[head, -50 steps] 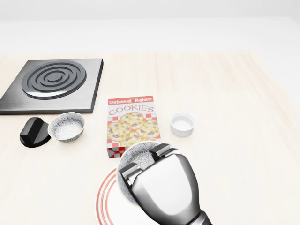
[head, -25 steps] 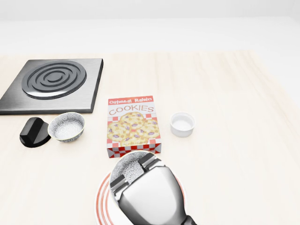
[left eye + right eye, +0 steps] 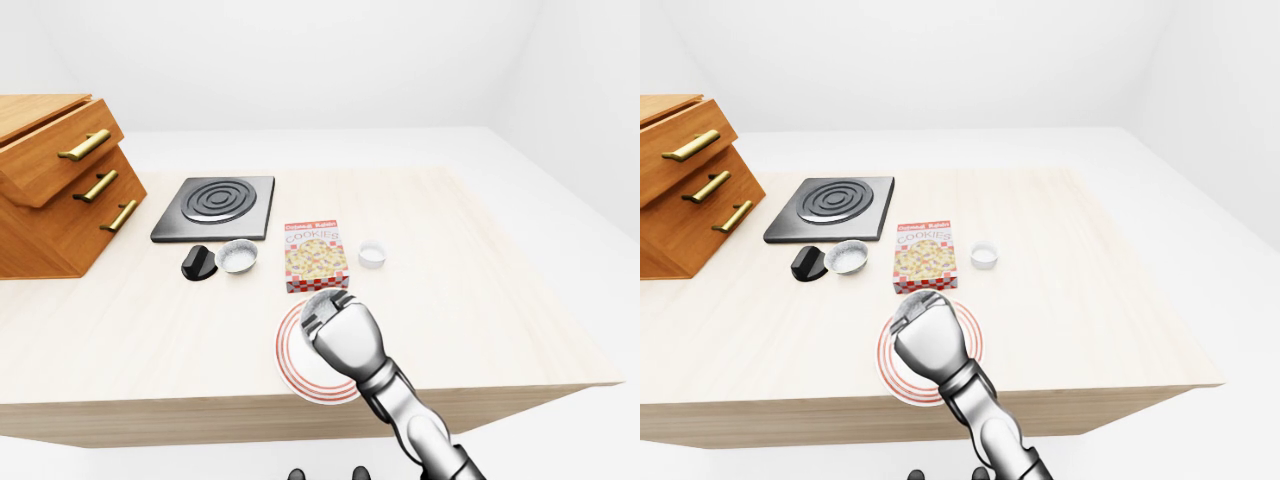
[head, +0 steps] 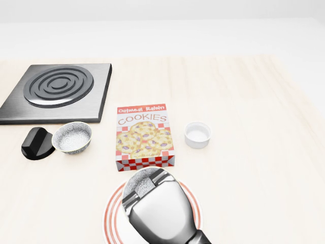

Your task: Pick the akita bowl next to the plate and place it on the plate.

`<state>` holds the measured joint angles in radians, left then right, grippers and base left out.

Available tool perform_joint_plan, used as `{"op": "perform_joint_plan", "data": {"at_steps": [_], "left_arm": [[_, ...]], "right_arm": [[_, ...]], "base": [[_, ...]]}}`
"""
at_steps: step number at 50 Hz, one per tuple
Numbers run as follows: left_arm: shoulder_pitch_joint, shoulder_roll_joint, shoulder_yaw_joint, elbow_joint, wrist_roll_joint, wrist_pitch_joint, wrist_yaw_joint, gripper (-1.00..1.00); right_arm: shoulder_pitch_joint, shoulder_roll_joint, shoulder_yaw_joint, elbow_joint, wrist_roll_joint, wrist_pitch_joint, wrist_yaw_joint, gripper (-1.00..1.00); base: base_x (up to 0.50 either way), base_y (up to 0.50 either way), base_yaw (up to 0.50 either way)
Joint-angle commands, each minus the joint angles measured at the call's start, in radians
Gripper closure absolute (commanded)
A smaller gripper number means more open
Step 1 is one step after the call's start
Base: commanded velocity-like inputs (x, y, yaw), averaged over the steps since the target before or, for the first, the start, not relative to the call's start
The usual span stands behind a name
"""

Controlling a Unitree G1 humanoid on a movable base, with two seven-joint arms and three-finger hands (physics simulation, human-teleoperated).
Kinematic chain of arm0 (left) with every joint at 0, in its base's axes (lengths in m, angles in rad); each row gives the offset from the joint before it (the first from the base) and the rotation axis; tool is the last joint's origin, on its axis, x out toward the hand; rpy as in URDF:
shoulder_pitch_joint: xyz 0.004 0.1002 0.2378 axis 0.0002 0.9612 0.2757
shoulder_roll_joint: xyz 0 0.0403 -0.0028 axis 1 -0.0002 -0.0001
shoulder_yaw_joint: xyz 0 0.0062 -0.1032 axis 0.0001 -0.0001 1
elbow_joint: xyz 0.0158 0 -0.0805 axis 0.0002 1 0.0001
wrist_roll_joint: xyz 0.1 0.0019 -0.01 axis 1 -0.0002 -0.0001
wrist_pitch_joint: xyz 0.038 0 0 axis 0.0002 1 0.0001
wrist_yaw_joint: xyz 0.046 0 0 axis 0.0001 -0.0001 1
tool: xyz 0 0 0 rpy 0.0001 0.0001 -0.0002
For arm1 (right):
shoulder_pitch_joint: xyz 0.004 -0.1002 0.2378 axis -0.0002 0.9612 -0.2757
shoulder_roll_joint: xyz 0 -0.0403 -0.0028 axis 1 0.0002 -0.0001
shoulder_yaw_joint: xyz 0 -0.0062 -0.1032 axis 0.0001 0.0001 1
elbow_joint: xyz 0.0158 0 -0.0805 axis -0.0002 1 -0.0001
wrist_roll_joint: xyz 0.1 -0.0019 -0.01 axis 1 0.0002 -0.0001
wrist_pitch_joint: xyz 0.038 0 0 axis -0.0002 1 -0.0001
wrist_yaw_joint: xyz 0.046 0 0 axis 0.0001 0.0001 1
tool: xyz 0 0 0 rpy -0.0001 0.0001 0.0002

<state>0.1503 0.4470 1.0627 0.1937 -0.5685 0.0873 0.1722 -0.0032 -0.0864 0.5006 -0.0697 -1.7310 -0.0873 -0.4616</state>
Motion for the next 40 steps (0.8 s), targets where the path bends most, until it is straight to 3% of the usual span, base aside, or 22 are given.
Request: {"op": "perform_joint_plan", "data": {"at_steps": [1,12,40], "left_arm": [[-0.002,0.0,0.0,-0.004,0.0,0.0,0.005,-1.0],[-0.002,0.0,-0.004,-0.001,-0.003,0.0,0.008,-1.0],[-0.004,-0.003,-0.01,0.002,0.0,0.0,0.01,-1.0]], "right_arm": [[-0.01,0.002,-0.012,0.043,-0.045,0.0,-0.009,1.0],[0.034,0.007,-0.01,-0.018,0.041,0.0,0.114,1.0],[-0.011,0.024,-0.044,0.053,0.086,0.0,0.134,1.0]], "base": [[0.0,0.0,0.0],[0.0,0.0,0.0],[0.0,0.0,0.0]]}}
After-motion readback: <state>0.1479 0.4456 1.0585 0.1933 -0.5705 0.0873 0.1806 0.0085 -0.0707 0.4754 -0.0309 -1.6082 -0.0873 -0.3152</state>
